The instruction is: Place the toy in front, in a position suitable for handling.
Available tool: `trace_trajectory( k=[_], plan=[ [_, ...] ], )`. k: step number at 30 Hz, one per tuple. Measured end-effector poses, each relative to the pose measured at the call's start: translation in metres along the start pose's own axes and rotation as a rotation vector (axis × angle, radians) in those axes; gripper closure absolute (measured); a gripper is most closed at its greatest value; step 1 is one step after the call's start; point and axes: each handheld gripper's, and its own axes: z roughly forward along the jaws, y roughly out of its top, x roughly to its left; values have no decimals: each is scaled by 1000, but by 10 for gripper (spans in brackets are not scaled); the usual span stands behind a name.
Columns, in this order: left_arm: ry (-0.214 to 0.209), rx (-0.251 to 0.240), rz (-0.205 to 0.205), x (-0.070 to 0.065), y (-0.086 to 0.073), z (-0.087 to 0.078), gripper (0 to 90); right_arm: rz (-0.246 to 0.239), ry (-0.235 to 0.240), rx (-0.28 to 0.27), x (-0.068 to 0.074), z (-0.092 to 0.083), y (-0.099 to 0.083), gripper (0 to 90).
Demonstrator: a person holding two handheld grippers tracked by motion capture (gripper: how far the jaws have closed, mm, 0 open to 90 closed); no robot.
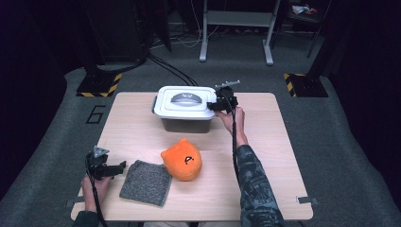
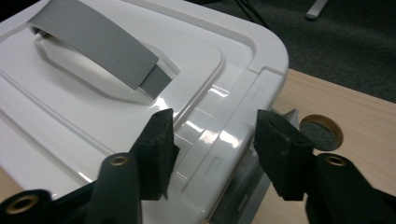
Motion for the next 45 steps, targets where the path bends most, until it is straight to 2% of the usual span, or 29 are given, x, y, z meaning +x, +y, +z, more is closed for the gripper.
trace_trajectory(
  k=[2, 6, 7, 9, 13, 14, 19, 20, 21, 26, 32, 35, 36, 41, 43, 44, 45],
  plan=[
    [-1, 0, 0, 0, 0, 0, 35, -8, 4, -1, -1, -2, -2, 356],
    [-1, 1, -1, 0, 0, 0, 35, -6, 20, -15, -6, -10, -6, 290],
    [-1, 1, -1, 0, 0, 0, 35, -2, 22, -15, -5, -14, -6, 281],
    [-1, 1, 0, 0, 0, 0, 35, -18, 22, -19, -8, -26, -11, 203],
    [0, 0, 0, 0, 0, 0, 35, -12, 26, -34, -11, -39, -17, 162],
    [-1, 1, 0, 0, 0, 0, 35, -22, 31, -34, -14, -47, -22, 143],
    [-1, 1, -2, 0, 0, 0, 35, -44, 38, -38, -13, -63, -35, 124],
    [-1, 0, 0, 0, 0, 0, 35, -66, 32, -41, -10, -71, -43, 109],
    [-1, 0, 0, 0, 0, 0, 35, -66, 32, -41, -10, -71, -43, 109],
    [0, 0, 0, 0, 0, 0, 35, -76, 45, -35, -1, -88, -69, 76],
    [0, 0, -2, 0, 0, 0, 35, -103, 51, 22, 13, -95, -110, 34],
    [0, 0, -2, 0, 0, 0, 35, -98, 56, 22, 19, -97, -119, 25],
    [0, 0, -4, 0, 0, 0, 35, -96, 71, 22, 26, -98, -127, 21],
    [0, 1, -3, 0, 0, 0, 36, -120, 91, 33, 40, -100, -138, 12],
    [0, 1, -1, 0, 0, 0, 36, -129, 103, 37, 48, -100, -141, 8],
    [0, 0, -3, 0, 0, 0, 36, -143, 117, 46, 57, -99, -143, 2],
    [0, 0, -3, 0, 0, 0, 36, -143, 117, 46, 57, -99, -143, 2]
  ],
)
